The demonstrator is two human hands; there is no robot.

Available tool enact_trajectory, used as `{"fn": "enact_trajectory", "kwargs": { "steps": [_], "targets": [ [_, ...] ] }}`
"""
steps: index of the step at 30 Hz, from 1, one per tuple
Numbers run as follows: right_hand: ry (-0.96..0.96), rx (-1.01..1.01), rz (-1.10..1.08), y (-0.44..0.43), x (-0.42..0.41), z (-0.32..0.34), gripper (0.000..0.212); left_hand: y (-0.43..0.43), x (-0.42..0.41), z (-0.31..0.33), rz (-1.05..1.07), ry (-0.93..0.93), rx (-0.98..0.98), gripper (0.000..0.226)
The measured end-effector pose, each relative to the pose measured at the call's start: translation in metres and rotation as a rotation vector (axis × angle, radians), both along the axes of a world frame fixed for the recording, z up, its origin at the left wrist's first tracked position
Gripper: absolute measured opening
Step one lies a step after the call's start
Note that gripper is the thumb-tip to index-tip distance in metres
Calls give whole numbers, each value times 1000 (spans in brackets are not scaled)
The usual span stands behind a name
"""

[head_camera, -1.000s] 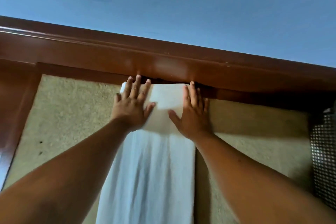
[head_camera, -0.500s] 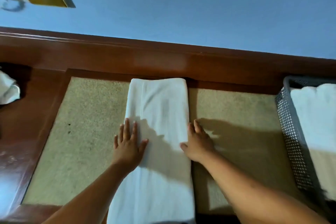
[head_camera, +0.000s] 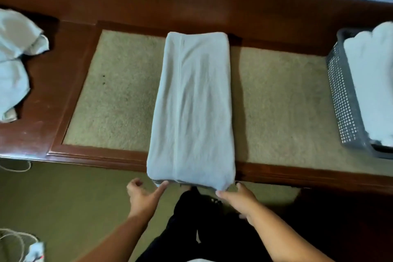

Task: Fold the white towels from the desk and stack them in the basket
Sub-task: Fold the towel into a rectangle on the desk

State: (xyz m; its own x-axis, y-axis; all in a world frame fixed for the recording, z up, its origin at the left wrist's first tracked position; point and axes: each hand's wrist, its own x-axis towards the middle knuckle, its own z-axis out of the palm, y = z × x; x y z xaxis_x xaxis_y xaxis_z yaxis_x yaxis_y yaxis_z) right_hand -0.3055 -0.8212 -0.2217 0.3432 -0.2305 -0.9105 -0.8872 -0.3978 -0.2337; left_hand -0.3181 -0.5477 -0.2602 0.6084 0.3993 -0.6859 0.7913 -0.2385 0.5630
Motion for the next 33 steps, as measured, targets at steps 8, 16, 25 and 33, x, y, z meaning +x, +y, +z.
{"fn": "enact_trajectory", "kwargs": {
  "steps": [8,16,25,33],
  "targets": [
    [-317,109,-254,21,-24,-40,55,-12,11,-11,-31,89,-217,67],
    [-508,212,-323,11,-96,41,24,-16,-78,60,19,41,-411,49],
    [-534,141,-302,8,-190,78,32,-12,-173,91,295,-149,-554,29],
    [-703,161,-311,35,-179,106,47,-15,-166,109,157,-356,-346,75]
  ]
}}
